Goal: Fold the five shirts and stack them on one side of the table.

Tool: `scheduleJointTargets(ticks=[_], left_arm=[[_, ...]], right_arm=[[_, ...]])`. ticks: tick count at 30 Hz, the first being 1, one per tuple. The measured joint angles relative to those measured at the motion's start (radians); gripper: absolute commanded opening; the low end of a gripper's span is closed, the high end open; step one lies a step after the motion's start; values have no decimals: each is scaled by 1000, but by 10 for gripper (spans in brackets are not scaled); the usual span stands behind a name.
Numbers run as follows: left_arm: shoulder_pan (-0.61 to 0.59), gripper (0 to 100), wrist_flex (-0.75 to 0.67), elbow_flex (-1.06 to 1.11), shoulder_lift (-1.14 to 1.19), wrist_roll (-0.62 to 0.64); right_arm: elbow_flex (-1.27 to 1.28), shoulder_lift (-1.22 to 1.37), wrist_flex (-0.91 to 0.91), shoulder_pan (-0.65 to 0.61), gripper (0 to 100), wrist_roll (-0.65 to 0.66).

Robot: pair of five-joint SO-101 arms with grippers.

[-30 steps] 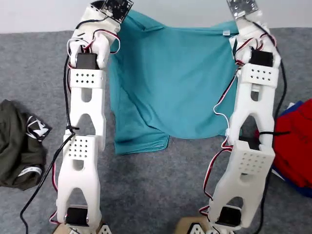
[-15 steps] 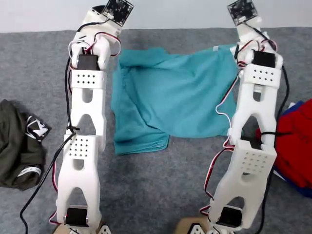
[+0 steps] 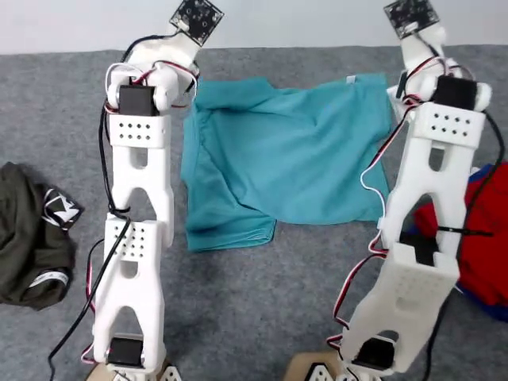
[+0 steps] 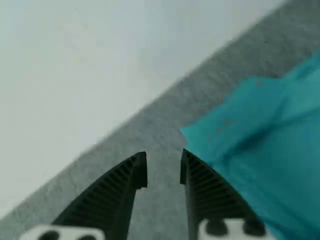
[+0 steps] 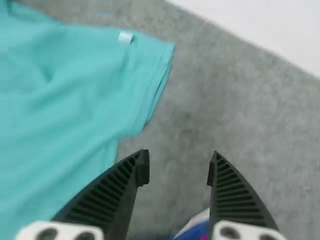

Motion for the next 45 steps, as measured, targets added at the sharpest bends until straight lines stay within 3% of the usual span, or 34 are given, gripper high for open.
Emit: scheduleJointTargets(ticks=[7, 13, 19, 28, 33, 38, 45], left_arm=[[17, 80, 258, -3, -110, 29], [2, 82, 290, -3, -150, 124], [-21, 82, 290, 150, -267, 149], [3, 81, 290, 795, -551, 149], [17, 80, 290, 1071, -578, 149], [17, 80, 281, 1194, -580, 149], [17, 80, 252, 1209, -582, 149]], right_arm=[[-2, -41, 222, 0, 199, 0], [-2, -69, 384, 0, 199, -2], [120, -175, 385, 0, 198, -21], [545, -262, 373, -11, 197, -29], [598, -204, 327, -12, 198, -31], [598, -129, 310, -12, 199, -52], [598, -31, 164, -12, 199, -68]])
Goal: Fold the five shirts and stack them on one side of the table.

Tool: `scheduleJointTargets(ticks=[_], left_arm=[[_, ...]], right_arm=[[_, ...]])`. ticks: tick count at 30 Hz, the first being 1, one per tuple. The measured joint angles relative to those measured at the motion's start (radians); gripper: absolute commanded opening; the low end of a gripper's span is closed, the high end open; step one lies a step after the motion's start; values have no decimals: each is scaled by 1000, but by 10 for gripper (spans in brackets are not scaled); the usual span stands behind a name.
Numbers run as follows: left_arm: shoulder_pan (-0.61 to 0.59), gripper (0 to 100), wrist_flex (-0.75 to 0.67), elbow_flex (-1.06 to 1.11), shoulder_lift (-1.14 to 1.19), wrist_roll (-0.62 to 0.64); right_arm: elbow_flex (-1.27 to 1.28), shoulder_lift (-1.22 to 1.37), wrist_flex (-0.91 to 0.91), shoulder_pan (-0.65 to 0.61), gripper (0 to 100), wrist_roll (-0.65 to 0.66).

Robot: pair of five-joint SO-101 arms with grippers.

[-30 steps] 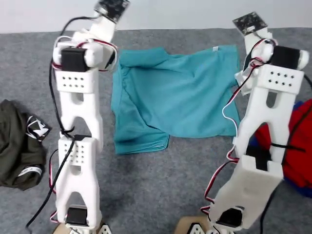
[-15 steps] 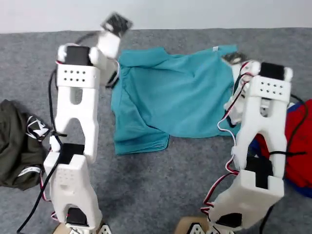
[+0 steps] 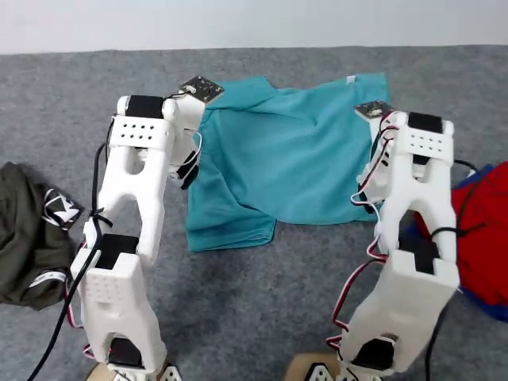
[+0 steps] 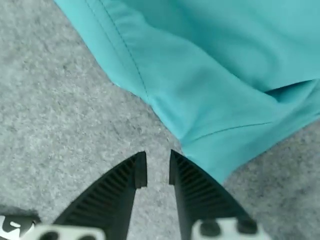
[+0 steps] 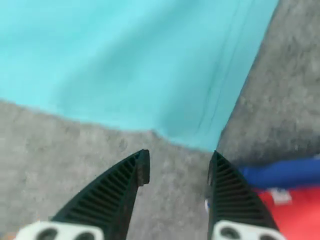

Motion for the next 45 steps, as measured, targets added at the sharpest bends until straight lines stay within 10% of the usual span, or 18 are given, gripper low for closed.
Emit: scheduleJointTargets(ticks=[11, 18, 45], left_arm=[[0, 80, -14, 0, 0, 0], [0, 80, -14, 0, 0, 0], [150, 84, 31, 229, -9, -57]], right_arm=[[0, 126, -130, 0, 195, -3], [-2, 149, -146, 44, 11, -3], [0, -29, -60, 72, 10, 60]])
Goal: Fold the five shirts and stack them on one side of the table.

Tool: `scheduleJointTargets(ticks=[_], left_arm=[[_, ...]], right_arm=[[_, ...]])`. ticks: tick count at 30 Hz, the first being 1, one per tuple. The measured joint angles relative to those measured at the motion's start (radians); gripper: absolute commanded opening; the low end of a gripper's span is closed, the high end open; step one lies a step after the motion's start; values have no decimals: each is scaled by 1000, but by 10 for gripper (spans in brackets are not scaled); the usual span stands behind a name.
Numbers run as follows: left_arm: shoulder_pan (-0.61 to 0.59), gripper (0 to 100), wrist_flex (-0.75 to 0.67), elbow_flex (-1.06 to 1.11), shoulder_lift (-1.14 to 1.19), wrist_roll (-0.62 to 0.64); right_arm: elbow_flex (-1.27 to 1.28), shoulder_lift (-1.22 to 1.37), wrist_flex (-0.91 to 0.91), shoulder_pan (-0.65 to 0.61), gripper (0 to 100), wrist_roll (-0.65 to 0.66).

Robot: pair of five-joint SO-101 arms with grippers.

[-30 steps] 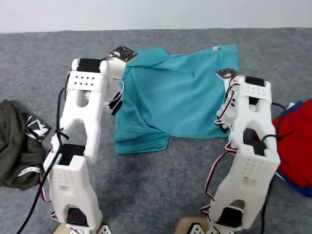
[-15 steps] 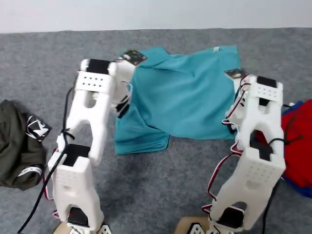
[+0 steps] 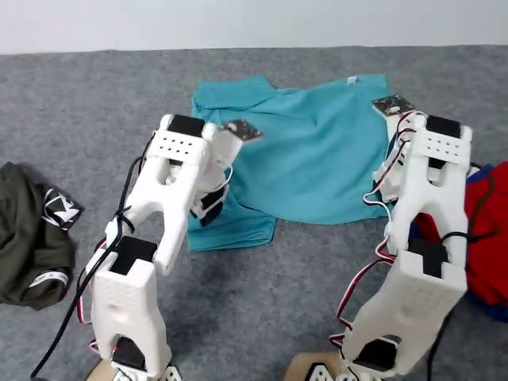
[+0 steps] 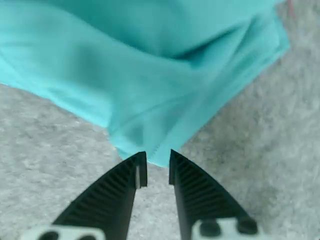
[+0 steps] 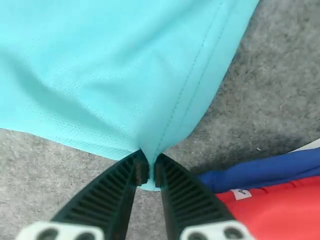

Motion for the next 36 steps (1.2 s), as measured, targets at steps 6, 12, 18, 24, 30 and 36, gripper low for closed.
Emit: scheduleJointTargets(ticks=[6, 12, 18, 24, 30, 36], left_arm=[[29, 84, 0, 71, -3, -2], [49, 90, -2, 109, -3, -3], [-12, 126, -49, 112, -3, -3], [-23, 138, -83, 115, 14, -3], [-32, 138, -84, 114, 127, -3], [-57, 138, -114, 104, 149, -5]], right_arm=[[0, 0, 0, 0, 10, 0], [0, 0, 0, 0, 10, 0], [0, 0, 0, 0, 10, 0], [0, 0, 0, 0, 10, 0], [0, 0, 0, 0, 10, 0], [0, 0, 23, 0, 10, 0]])
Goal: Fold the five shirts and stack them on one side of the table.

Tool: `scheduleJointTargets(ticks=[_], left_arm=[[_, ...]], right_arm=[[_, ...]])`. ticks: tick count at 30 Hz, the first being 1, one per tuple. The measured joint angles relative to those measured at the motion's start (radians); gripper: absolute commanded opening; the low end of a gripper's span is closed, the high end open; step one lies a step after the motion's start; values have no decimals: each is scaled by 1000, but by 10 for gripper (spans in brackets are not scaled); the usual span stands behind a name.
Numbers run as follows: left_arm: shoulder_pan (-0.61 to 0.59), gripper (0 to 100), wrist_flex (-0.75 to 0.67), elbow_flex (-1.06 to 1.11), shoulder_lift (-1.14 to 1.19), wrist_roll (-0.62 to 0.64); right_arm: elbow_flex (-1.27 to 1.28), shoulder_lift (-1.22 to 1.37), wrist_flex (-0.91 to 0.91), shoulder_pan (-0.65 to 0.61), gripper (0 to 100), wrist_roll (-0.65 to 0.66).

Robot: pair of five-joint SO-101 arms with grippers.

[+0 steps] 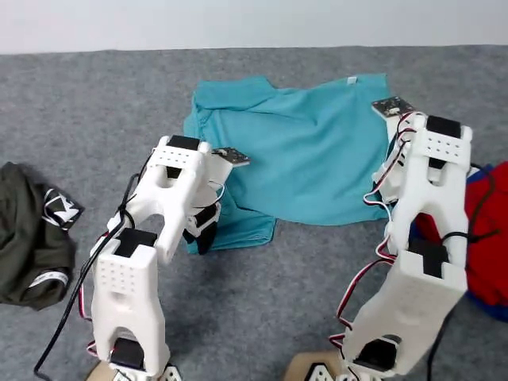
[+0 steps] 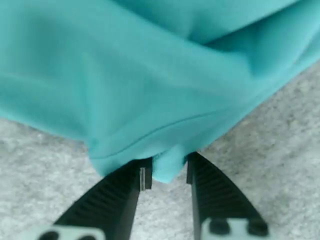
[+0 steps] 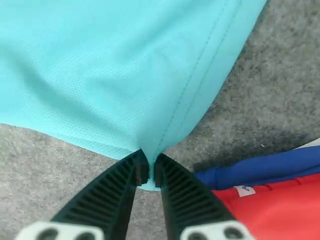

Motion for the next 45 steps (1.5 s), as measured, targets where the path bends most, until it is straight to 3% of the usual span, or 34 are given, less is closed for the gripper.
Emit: scheduleJointTargets(ticks=[6, 11, 21, 35, 45], left_arm=[[0, 123, -8, 0, 6, 0], [3, 6, -8, -5, 21, 0], [15, 2, 104, -153, 20, 3], [-12, 2, 118, -241, -795, 37], [-117, 3, 124, -476, -1043, 135]], right_arm=[[0, 0, 2, 0, 10, 0], [0, 0, 2, 0, 10, 0], [0, -114, 3, 0, 10, 0], [0, -575, 110, -77, 10, 0], [3, -876, 135, -77, 10, 2]])
